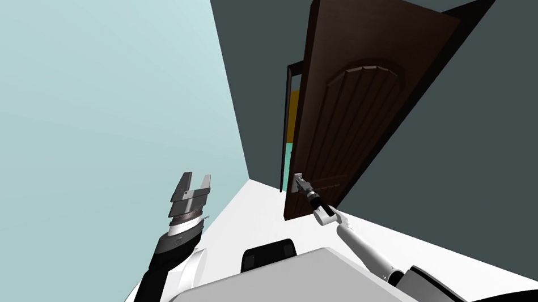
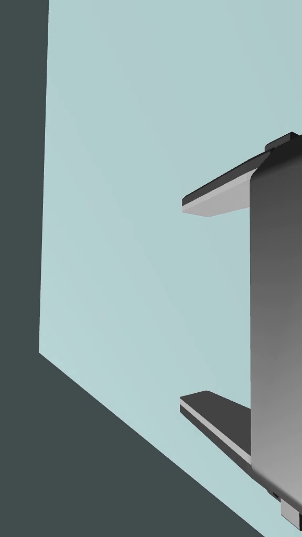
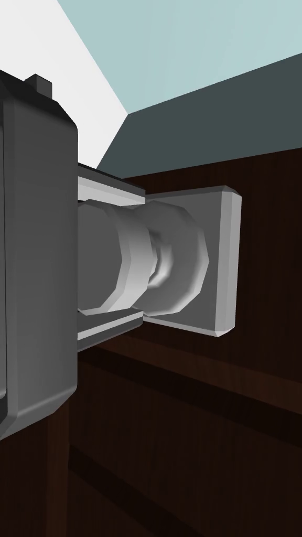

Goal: Pull the door open

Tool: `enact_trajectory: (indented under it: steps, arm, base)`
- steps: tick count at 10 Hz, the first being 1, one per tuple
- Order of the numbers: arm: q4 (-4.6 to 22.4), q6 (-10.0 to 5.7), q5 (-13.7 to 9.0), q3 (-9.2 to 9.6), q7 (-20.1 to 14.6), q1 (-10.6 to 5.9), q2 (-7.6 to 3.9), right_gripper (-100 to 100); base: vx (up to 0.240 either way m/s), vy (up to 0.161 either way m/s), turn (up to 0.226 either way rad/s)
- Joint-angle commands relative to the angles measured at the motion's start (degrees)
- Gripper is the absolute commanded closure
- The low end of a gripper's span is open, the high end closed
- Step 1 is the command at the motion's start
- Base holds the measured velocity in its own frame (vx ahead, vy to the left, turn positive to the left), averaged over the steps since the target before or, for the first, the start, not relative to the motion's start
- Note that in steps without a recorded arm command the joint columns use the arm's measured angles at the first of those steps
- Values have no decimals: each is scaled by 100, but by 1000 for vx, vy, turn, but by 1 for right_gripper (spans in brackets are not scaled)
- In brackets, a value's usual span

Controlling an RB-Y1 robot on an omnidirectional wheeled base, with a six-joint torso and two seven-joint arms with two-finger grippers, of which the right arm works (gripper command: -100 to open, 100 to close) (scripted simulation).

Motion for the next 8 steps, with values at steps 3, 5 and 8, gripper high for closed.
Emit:
enact_trajectory:
  steps: [3, 5, 8]
  arm:
    - [-115, -205, 65, 250, -307, 135, -268, 100]
    - [-167, -283, 91, 352, -436, 191, -387, 100]
    - [-171, -423, 144, 474, -579, 283, -529, 100]
  base:
    - [-205, -102, 109]
    - [-197, -84, 68]
    - [-137, -74, 85]
